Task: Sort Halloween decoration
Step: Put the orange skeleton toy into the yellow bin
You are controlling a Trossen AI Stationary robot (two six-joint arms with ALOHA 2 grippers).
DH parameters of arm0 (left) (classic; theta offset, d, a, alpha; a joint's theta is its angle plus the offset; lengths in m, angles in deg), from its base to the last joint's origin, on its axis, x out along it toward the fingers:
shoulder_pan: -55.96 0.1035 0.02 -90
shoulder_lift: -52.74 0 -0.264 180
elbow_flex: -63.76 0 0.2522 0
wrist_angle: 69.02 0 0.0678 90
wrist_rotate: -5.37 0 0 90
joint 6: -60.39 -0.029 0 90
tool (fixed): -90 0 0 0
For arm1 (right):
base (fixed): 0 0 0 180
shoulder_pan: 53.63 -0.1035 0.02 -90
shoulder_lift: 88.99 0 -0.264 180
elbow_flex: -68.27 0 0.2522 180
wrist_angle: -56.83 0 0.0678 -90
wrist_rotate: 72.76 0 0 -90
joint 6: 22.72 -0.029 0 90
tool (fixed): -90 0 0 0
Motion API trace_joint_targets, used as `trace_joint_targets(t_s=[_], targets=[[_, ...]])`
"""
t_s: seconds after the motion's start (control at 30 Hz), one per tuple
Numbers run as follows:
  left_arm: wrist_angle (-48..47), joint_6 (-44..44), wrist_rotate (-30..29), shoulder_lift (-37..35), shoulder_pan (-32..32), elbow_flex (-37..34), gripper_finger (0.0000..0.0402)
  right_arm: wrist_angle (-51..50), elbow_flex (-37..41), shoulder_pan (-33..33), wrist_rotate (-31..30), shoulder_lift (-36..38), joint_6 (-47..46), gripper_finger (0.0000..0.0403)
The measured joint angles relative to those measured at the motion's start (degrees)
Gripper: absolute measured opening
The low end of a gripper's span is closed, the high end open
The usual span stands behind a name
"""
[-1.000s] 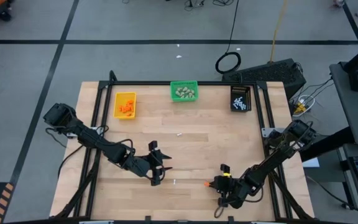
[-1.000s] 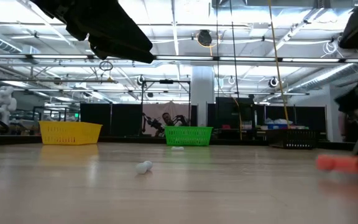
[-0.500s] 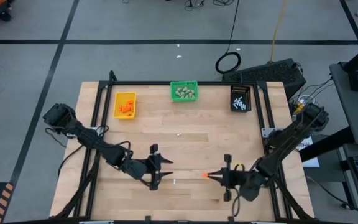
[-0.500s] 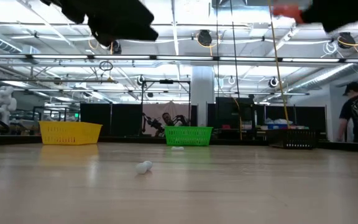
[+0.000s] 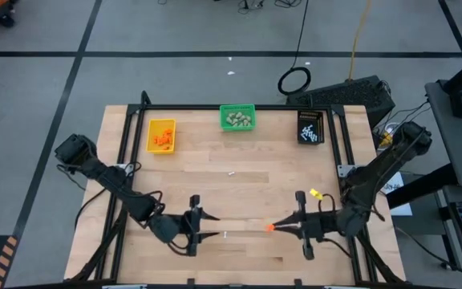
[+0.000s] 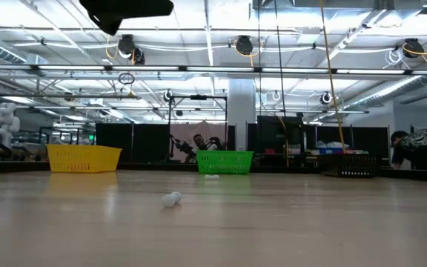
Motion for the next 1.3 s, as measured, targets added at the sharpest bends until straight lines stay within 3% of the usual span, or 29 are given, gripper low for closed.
trace_joint_targets(t_s=[0.2, 0.4, 0.97, 1.3], targets=[[0.4, -0.7, -5.0, 0.0, -3.4, 0.0, 0.0193, 19.7, 3.3, 1.2, 7.0, -6.1, 5.8, 0.0002], [0.6, -2.3, -7.5, 0.0, -4.7, 0.0, 0.0193, 34.6, 3.5, 2.6, 7.1, -13.9, 9.4, 0.0002], [6.1, -6.9, -7.9, 0.0, -5.7, 0.0, 0.0193, 42.1, 3.8, 4.5, 7.4, -22.9, 5.6, 0.0002], [6.3, -7.3, -7.9, 0.0, -5.8, 0.0, 0.0193, 56.9, 12.7, 7.1, 7.4, -26.3, 1.8, 0.0002]])
